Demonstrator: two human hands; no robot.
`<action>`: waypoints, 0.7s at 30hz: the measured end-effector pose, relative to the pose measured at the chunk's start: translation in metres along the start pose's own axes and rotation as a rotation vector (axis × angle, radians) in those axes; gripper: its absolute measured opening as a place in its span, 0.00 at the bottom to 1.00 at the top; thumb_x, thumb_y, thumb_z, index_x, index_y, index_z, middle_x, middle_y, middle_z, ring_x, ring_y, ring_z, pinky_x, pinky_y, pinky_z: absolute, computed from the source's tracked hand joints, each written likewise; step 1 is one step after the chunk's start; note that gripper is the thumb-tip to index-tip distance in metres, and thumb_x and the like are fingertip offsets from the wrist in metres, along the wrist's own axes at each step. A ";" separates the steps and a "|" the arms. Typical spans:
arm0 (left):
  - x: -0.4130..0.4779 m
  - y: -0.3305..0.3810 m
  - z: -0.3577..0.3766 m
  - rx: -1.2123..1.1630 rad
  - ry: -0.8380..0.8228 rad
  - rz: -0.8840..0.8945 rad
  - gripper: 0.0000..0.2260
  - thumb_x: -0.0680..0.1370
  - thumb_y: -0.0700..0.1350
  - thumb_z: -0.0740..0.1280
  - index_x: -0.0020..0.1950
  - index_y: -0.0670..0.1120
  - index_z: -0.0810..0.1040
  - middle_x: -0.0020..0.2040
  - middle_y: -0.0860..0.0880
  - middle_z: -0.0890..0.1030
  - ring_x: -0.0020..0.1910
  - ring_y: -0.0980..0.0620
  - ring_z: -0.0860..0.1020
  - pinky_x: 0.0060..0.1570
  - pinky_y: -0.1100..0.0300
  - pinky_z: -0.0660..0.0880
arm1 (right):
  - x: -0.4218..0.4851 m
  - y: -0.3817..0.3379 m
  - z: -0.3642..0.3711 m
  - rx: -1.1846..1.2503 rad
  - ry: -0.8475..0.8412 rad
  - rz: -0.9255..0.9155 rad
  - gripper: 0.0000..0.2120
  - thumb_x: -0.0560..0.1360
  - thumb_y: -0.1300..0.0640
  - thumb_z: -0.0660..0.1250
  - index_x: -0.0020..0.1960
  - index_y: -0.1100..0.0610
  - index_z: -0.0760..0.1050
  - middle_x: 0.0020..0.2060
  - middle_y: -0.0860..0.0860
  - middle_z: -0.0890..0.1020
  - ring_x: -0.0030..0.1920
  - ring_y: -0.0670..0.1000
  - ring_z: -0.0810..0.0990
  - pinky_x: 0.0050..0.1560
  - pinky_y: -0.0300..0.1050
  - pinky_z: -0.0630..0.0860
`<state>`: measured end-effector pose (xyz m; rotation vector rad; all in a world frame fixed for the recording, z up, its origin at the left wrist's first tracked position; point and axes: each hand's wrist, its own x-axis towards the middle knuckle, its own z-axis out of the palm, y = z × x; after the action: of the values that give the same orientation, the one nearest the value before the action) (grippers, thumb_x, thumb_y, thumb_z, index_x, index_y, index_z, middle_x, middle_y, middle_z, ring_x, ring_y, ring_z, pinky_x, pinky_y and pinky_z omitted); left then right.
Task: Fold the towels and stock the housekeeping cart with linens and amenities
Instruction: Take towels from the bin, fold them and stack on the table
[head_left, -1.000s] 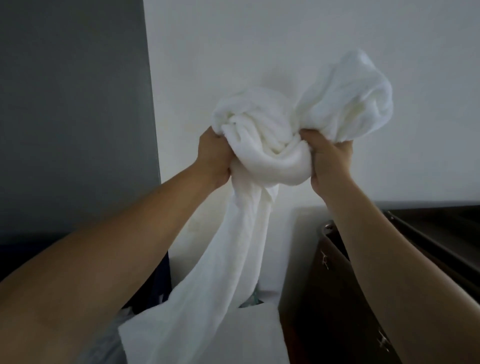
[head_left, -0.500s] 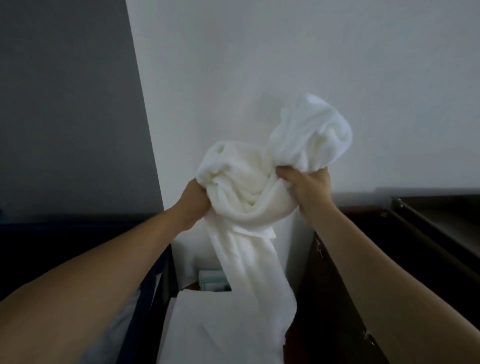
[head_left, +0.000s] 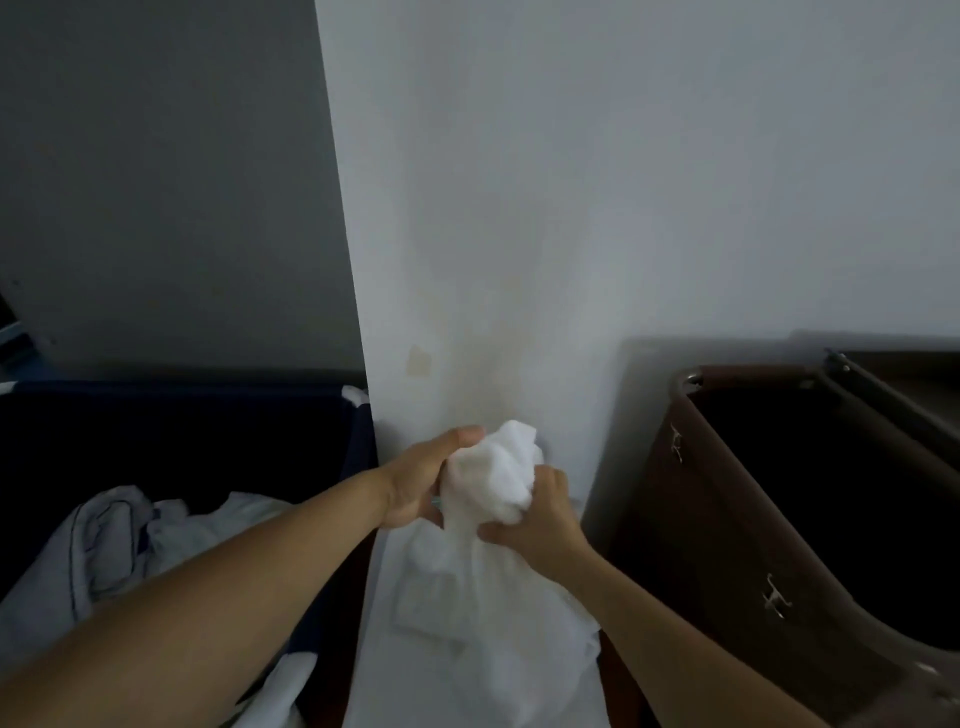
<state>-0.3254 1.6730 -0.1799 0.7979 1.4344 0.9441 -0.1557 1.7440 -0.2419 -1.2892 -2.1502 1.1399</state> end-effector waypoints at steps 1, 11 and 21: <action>-0.002 0.002 0.003 0.023 0.024 0.018 0.26 0.73 0.62 0.67 0.67 0.50 0.75 0.60 0.44 0.81 0.59 0.42 0.79 0.56 0.44 0.78 | -0.004 -0.002 -0.003 -0.026 -0.065 -0.016 0.45 0.58 0.43 0.82 0.67 0.50 0.62 0.60 0.45 0.66 0.57 0.47 0.71 0.44 0.35 0.73; -0.035 0.052 -0.002 -0.173 0.157 0.339 0.17 0.79 0.35 0.56 0.66 0.39 0.74 0.63 0.32 0.75 0.61 0.31 0.75 0.63 0.34 0.72 | -0.019 -0.022 -0.058 0.593 -0.162 0.076 0.57 0.55 0.39 0.81 0.77 0.49 0.59 0.52 0.56 0.80 0.48 0.56 0.83 0.41 0.45 0.79; -0.034 0.040 -0.025 0.216 0.334 0.194 0.10 0.77 0.40 0.61 0.56 0.41 0.74 0.53 0.39 0.76 0.48 0.43 0.76 0.48 0.50 0.73 | -0.026 -0.071 -0.107 0.751 -0.032 -0.171 0.25 0.60 0.61 0.82 0.54 0.64 0.79 0.50 0.65 0.83 0.47 0.64 0.83 0.52 0.62 0.80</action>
<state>-0.3499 1.6579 -0.1290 0.9851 1.7944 1.1213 -0.1099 1.7515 -0.1193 -0.7317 -1.5470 1.6637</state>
